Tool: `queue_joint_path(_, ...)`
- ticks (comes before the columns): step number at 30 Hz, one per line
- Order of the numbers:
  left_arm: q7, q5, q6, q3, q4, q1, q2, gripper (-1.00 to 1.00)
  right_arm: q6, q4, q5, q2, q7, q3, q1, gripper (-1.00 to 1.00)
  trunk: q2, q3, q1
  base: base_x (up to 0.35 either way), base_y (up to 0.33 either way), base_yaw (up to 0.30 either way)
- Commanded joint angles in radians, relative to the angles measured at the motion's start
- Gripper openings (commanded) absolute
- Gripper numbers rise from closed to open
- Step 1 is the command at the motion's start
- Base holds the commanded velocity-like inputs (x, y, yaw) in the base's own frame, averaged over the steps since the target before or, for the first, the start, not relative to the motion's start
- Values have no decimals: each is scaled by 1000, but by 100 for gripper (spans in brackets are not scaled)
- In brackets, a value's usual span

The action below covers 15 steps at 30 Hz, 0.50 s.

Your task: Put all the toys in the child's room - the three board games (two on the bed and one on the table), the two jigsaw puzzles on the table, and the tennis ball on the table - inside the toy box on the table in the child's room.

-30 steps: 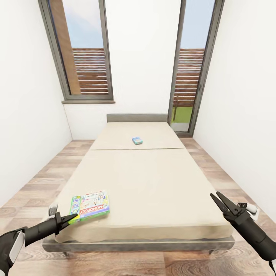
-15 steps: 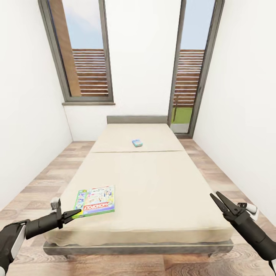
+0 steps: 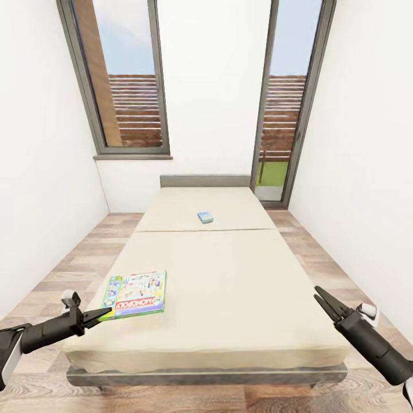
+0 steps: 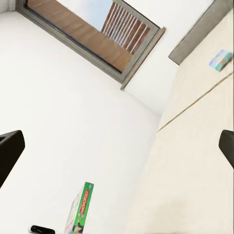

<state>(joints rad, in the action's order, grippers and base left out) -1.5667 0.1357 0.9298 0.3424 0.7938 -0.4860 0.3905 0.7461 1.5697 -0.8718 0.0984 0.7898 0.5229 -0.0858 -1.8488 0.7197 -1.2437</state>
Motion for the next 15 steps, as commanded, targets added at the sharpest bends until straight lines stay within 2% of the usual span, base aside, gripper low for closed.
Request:
queue_joint_path(1, -4, -2, 10, 0, 0, 0, 3, -100, 6, 1, -3, 0, -15, -1, -2, 100, 7, -2, 4, 0, 0, 0)
queue_joint_path(6, -4, -2, 10, 0, 2, 0, 7, -100, 5, 0, -2, 1, -40, -37, -6, 100, 42, -18, 23, -12, 0, 0)
queue_joint_path(15, -4, -2, 10, 0, 2, 0, 7, -100, -6, 0, -2, -11, -40, -49, -6, 100, 105, -46, 58, -84, 0, 0)
